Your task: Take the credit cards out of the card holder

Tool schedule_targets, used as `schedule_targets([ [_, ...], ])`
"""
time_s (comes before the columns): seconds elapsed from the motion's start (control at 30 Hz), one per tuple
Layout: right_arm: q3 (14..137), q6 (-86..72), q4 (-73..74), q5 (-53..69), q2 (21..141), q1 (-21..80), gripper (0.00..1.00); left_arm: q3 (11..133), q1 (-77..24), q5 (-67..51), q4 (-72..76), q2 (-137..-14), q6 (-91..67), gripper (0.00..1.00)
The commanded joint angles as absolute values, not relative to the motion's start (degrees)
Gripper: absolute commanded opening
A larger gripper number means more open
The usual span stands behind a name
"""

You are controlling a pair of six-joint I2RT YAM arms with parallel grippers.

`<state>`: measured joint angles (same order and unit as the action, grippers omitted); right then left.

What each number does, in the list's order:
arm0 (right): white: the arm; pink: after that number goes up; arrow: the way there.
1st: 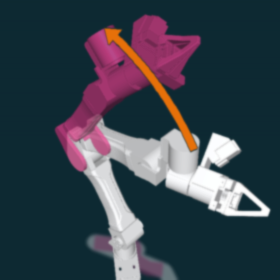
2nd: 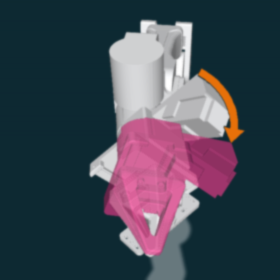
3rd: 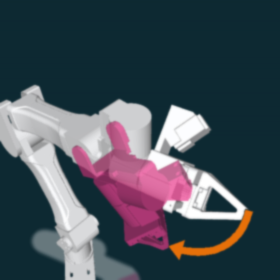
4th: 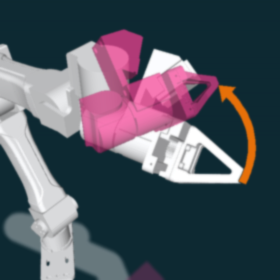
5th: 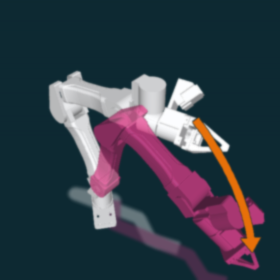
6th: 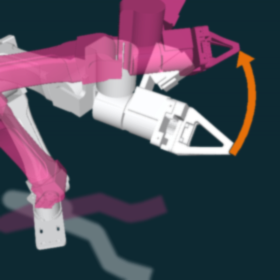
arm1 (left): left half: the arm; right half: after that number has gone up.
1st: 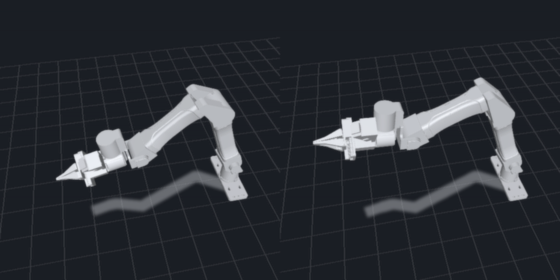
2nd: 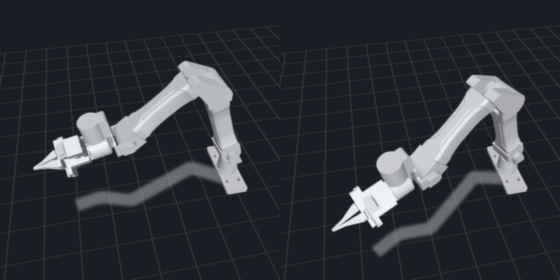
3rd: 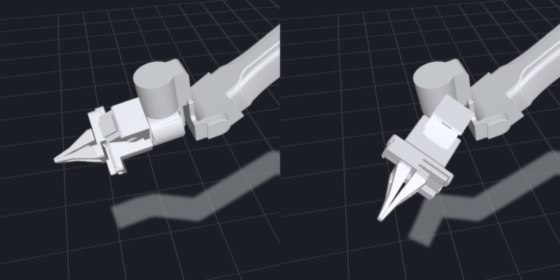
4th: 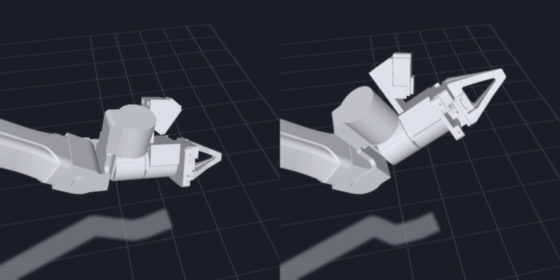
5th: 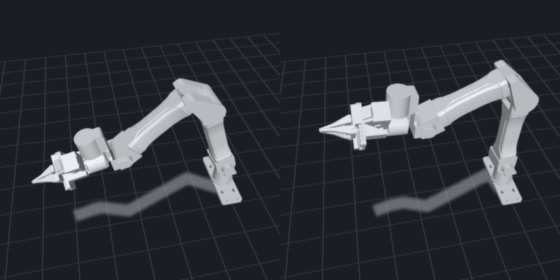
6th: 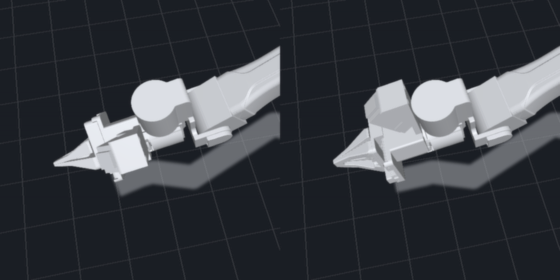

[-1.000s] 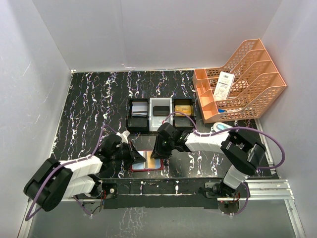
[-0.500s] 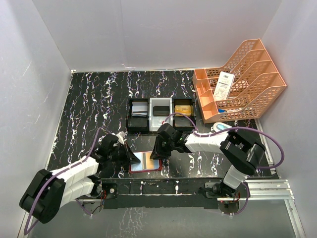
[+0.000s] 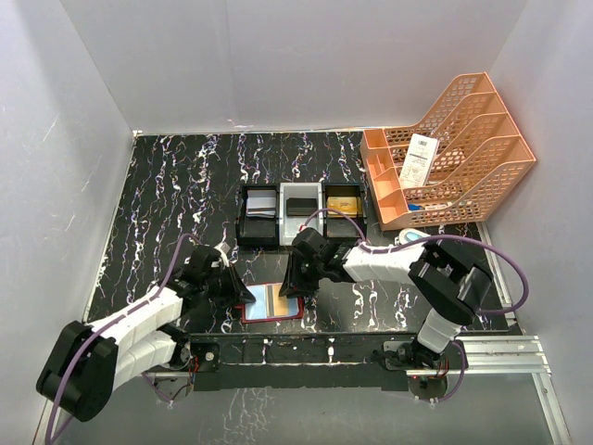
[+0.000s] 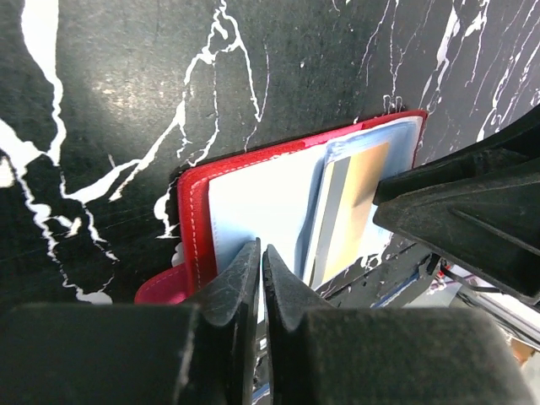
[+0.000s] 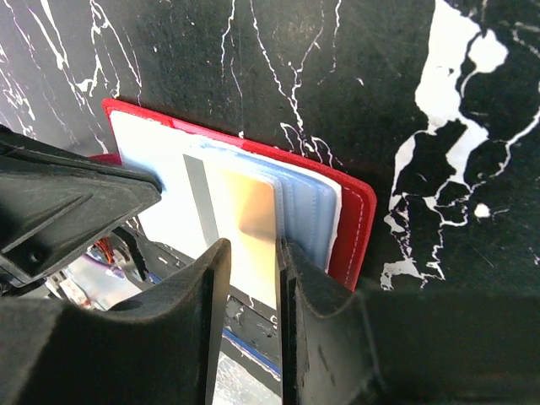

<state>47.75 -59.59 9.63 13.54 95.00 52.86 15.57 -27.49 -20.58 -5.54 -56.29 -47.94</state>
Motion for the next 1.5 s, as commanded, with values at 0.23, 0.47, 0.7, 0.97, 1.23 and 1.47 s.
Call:
schedule_targets([
  [0.23, 53.4, -58.3, 8.6, 15.9, 98.8, 54.9, 0.27, 11.6, -27.3, -22.4, -2.7, -60.0, -49.1, 0.0],
  [0.47, 54.1, -60.3, 6.5, 15.8, 95.2, 55.7, 0.27, 11.1, -27.3, -22.1, -2.2, -59.7, -49.3, 0.0],
  [0.7, 54.5, -61.7, 5.9, 16.0, 93.5, 56.5, 0.27, 11.8, -27.4, -22.1, -1.6, -60.6, -49.3, 0.0],
  [0.97, 55.1, -62.9, 4.2, 16.2, 93.1, 57.5, 0.27, 12.1, -27.4, -21.6, -2.4, -59.9, -49.4, 0.0],
  [1.23, 56.2, -63.7, 3.2, 16.7, 93.8, 58.2, 0.28, 12.2, -27.4, -21.1, -3.3, -59.0, -49.7, 0.0],
  [1.47, 57.9, -63.5, 2.5, 17.6, 95.2, 58.5, 0.29, 14.0, -27.4, -19.1, -6.4, -57.4, -49.7, 0.0],
])
